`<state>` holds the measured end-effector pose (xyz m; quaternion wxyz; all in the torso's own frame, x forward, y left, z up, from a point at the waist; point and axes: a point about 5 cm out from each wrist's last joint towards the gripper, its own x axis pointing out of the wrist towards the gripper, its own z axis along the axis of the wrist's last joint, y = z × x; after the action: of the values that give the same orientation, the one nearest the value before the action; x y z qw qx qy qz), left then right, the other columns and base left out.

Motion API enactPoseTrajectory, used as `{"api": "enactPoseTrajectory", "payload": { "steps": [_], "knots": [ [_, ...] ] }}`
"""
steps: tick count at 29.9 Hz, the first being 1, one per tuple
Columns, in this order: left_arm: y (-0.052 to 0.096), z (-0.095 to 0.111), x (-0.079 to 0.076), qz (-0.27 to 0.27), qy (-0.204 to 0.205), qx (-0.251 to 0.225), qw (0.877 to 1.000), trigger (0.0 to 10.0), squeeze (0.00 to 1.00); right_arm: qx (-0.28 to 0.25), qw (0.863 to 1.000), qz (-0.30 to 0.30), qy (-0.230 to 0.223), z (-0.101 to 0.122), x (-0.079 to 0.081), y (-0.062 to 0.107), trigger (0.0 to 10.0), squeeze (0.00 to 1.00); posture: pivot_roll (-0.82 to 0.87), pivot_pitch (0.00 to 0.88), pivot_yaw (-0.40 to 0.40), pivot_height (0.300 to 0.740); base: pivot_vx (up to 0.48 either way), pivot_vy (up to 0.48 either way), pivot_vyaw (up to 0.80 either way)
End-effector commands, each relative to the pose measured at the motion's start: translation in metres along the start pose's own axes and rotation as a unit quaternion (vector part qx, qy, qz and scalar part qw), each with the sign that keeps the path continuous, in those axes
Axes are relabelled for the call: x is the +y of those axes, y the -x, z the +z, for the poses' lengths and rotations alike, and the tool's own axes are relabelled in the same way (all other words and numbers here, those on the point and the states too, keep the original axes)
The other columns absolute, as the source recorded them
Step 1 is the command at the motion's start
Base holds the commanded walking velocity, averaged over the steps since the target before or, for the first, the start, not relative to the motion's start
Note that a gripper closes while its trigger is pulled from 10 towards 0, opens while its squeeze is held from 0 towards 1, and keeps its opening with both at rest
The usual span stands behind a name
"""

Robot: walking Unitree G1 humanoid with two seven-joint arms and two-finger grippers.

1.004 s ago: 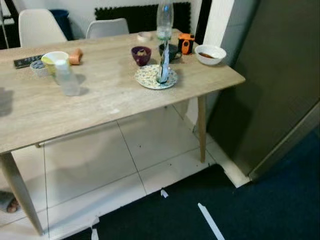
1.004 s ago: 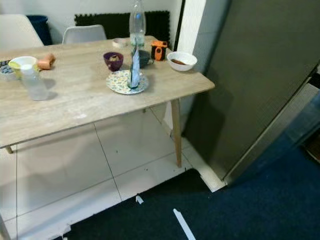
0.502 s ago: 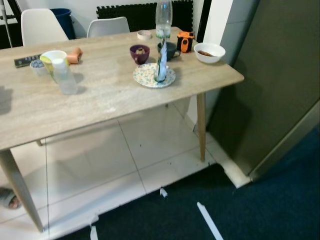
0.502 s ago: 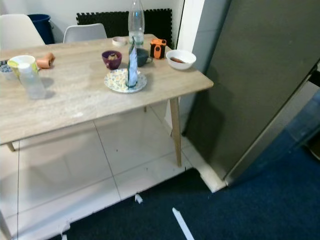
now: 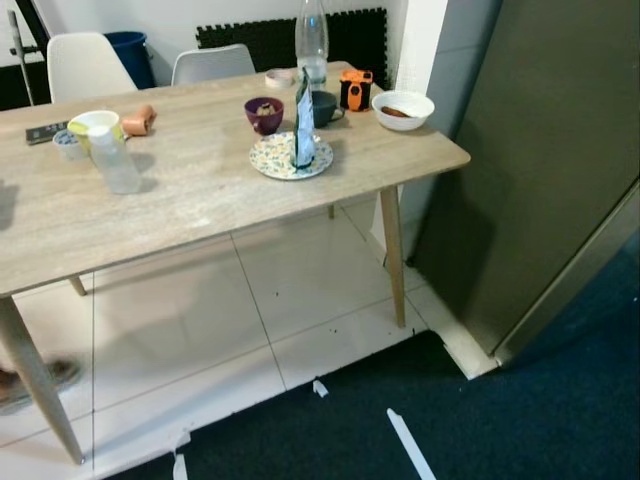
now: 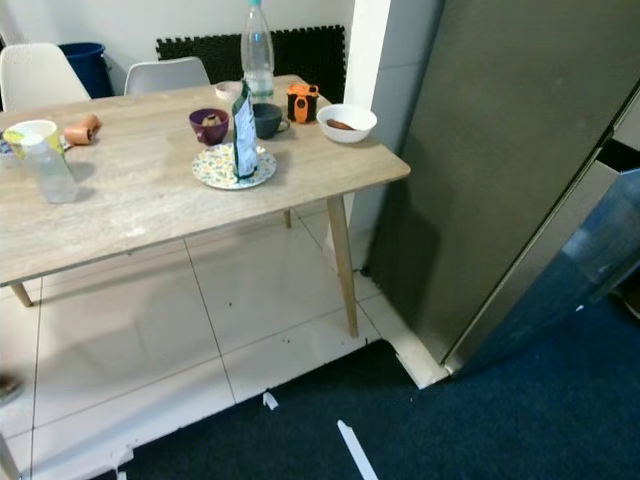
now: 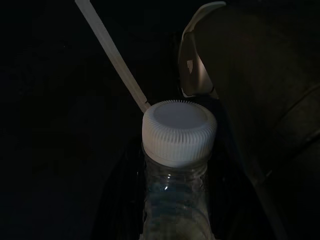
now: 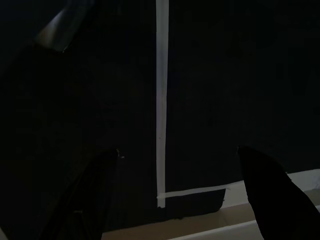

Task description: Restocking fridge

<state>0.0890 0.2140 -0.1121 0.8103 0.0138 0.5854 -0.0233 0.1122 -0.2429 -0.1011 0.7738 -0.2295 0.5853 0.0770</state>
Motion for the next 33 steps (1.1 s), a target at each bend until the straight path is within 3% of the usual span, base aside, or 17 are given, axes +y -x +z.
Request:
{"api": "enactPoseTrajectory", "payload": {
  "steps": [1, 4, 10, 14, 19, 25, 29, 33],
  "knots": [
    [-0.004, 0.048, -0.013, -0.018, -0.005, -0.082, 0.996, 10.0, 0.0, 0.008, 1.0, -0.001, 0.004, -0.004, -0.003, 0.0, 10.0, 0.0, -0.03, 0.007, -0.048, 0.74, 0.0, 0.0, 0.0],
    [-0.005, 0.059, -0.019, -0.025, -0.02, -0.09, 0.995, 10.0, 0.0, -0.005, 1.0, -0.013, 0.011, 0.008, -0.014, 0.001, 10.0, 0.0, -0.02, 0.0, -0.059, 0.74, 0.0, 0.0, 0.0],
    [-0.005, 0.064, -0.018, -0.026, -0.034, -0.092, 0.995, 10.0, 0.0, -0.017, 1.0, -0.019, 0.014, 0.019, -0.019, 0.001, 10.0, 0.0, -0.04, 0.0, -0.049, 0.74, 0.0, 0.0, 0.0],
    [-0.004, 0.06, -0.008, -0.019, -0.059, -0.077, 0.995, 10.0, 0.0, -0.032, 0.999, -0.017, 0.011, 0.032, -0.014, 0.0, 10.0, 0.0, -0.06, 0.0, -0.032, 0.74, 0.0, 0.0, 0.0],
    [-0.001, 0.064, 0.003, -0.004, -0.046, -0.084, 0.995, 10.0, 0.0, -0.023, 0.999, -0.002, 0.022, 0.028, -0.004, -0.001, 10.0, 0.0, -0.02, 0.0, -0.046, 0.74, 0.0, 0.0, 0.0],
    [-0.003, 0.063, -0.005, -0.008, -0.026, -0.083, 0.996, 10.0, 0.0, -0.022, 0.999, -0.011, 0.04, 0.03, -0.01, -0.001, 10.0, 0.0, -0.05, 0.0, -0.049, 0.74, 0.0, 0.0, 0.0],
    [-0.005, 0.065, -0.014, -0.015, 0.003, -0.09, 0.996, 10.0, 0.0, -0.026, 0.999, -0.025, 0.025, 0.033, -0.021, 0.0, 10.0, 0.0, -0.06, 0.0, -0.045, 0.74, 0.0, 0.0, 0.0],
    [-0.006, 0.064, -0.022, -0.025, -0.008, -0.087, 0.996, 10.0, 0.0, -0.025, 0.999, -0.03, 0.019, 0.033, -0.025, 0.001, 10.0, 0.0, -0.05, 0.0, -0.054, 0.74, 0.0, 0.0, 0.0]
  ]
}}
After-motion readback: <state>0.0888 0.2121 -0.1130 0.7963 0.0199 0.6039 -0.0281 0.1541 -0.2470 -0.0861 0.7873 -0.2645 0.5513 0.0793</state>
